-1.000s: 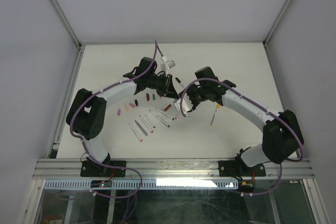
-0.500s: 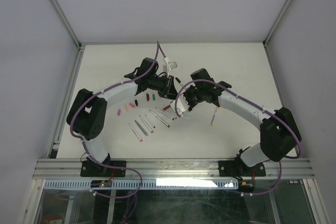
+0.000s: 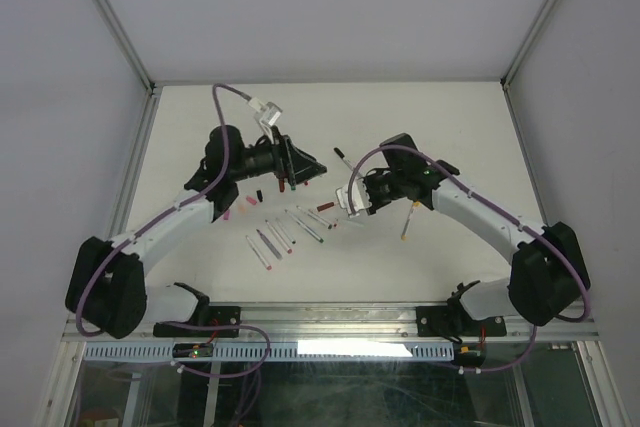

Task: Open the pen caps
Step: Open the pen cap from the pen.

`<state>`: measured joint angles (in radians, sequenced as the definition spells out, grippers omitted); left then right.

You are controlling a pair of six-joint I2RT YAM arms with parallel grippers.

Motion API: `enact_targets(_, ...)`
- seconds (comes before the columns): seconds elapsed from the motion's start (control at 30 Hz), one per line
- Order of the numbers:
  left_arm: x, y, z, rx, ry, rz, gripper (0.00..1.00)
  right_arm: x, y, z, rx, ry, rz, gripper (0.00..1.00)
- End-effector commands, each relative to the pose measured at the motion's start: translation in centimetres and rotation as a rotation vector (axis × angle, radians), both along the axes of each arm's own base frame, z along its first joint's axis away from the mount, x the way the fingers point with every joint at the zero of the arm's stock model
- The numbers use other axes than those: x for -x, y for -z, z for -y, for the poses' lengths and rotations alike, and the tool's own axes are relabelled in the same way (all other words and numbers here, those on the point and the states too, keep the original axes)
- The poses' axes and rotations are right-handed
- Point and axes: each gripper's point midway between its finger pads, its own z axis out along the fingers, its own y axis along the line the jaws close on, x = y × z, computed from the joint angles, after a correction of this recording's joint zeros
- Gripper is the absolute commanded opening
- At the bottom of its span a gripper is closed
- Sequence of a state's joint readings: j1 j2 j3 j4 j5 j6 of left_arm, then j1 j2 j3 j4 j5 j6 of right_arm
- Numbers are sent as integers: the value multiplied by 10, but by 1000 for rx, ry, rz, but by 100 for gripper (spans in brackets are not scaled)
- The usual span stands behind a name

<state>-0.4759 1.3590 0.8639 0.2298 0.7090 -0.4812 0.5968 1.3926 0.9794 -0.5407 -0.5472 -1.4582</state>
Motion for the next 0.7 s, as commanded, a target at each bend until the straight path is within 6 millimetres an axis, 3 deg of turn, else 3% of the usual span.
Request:
enact_targets(0.0, 0, -62, -27, 250, -134, 197, 75, 26, -31, -9, -152, 53, -171, 0)
enact_targets(0.13, 13, -62, -46, 387, -184, 192, 98, 38, -39, -13, -199, 136, -377, 0)
enact_targets(0.5, 18, -45, -79, 693, -322, -7, 99, 27, -61, -28, -313, 440, -897, 0)
enact_targets(0.67, 20, -36, -69, 702, -398, -6, 99, 33, -60, -37, -336, 431, -1101, 0)
